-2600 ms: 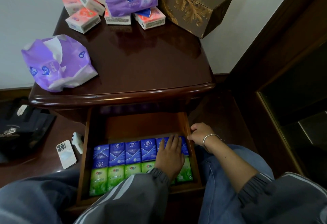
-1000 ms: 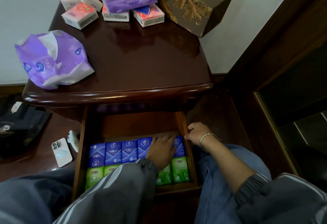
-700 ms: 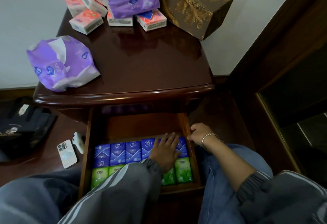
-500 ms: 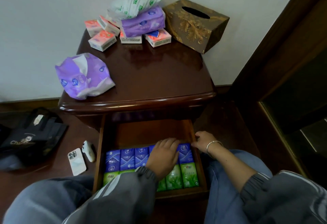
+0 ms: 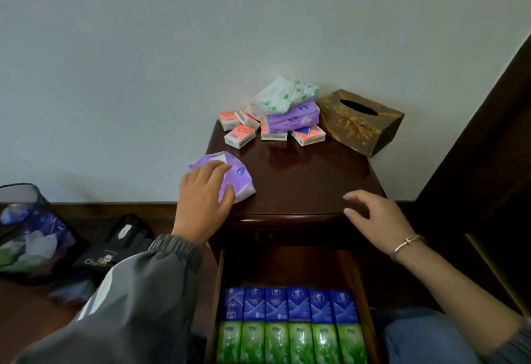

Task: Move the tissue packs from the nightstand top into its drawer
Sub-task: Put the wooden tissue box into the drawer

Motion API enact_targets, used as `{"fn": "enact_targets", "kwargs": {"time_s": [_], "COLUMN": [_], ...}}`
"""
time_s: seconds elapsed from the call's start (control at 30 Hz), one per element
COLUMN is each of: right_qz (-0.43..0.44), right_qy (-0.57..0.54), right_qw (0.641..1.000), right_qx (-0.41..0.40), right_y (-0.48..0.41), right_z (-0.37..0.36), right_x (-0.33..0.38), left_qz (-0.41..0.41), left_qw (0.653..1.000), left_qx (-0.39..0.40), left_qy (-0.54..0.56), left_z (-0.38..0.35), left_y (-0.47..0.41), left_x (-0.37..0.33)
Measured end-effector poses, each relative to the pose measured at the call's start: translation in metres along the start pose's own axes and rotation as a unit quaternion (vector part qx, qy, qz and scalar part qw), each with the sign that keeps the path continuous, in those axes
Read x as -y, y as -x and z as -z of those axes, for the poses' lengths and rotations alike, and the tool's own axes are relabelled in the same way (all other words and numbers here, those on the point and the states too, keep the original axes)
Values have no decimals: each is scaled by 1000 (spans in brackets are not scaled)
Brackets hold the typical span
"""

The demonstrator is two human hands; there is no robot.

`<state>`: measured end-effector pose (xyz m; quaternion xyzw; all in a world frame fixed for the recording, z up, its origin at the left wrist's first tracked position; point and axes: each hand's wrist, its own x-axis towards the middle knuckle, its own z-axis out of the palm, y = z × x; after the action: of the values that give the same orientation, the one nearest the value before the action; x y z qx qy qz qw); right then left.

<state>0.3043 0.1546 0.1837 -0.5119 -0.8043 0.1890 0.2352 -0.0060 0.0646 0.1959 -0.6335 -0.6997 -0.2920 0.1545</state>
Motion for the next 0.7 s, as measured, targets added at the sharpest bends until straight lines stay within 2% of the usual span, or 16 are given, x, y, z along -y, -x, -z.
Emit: {"fn": "enact_targets", "kwargs": {"time_s": [0.07,0.2,0.33,0.43,0.6,0.7], "right_qz": [24,-5,-31,-35,-22,-16], "right_qy": [70,214,222,214,212,201], "right_qw": [997,973,967,970,974,978], "right_qx": [-13,83,121,109,72,55], "right_y": [-27,-67,-82,-82,-78,-76], "right_z": [-5,-35,-57,-66,-71,-70], "right_x": [6,-1,-16,-24,-27,-27], "left_qz": [38,43,17,-19,-64,-23], "left_qw": [996,965,952,935,938,957], "left_qx": [59,235,298,349,339,286], "left_qy": [-50,-107,-69,-56,-31,43], "left_z": [-9,-44,-53,-49,-53,-58], "left_y": [-10,-13,-23,-28,-29,-26], "left_x": [12,32,53,63,52,39]}}
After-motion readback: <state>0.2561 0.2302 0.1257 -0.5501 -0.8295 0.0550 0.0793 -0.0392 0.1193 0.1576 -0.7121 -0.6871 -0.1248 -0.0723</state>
